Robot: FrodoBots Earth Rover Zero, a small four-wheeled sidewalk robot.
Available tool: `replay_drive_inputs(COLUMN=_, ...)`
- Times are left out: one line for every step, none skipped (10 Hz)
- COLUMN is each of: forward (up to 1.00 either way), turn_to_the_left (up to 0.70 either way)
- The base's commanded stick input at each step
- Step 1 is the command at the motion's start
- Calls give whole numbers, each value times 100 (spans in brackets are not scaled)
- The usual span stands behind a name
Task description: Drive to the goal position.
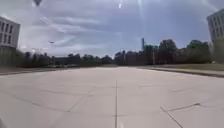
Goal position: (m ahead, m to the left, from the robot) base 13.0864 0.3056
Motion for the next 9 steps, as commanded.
replay_drive_inputs(forward=50, turn_to_the_left=0)
replay_drive_inputs(forward=50, turn_to_the_left=0)
replay_drive_inputs(forward=50, turn_to_the_left=0)
replay_drive_inputs(forward=50, turn_to_the_left=0)
replay_drive_inputs(forward=50, turn_to_the_left=0)
replay_drive_inputs(forward=50, turn_to_the_left=0)
replay_drive_inputs(forward=50, turn_to_the_left=0)
replay_drive_inputs(forward=50, turn_to_the_left=0)
replay_drive_inputs(forward=50, turn_to_the_left=0)
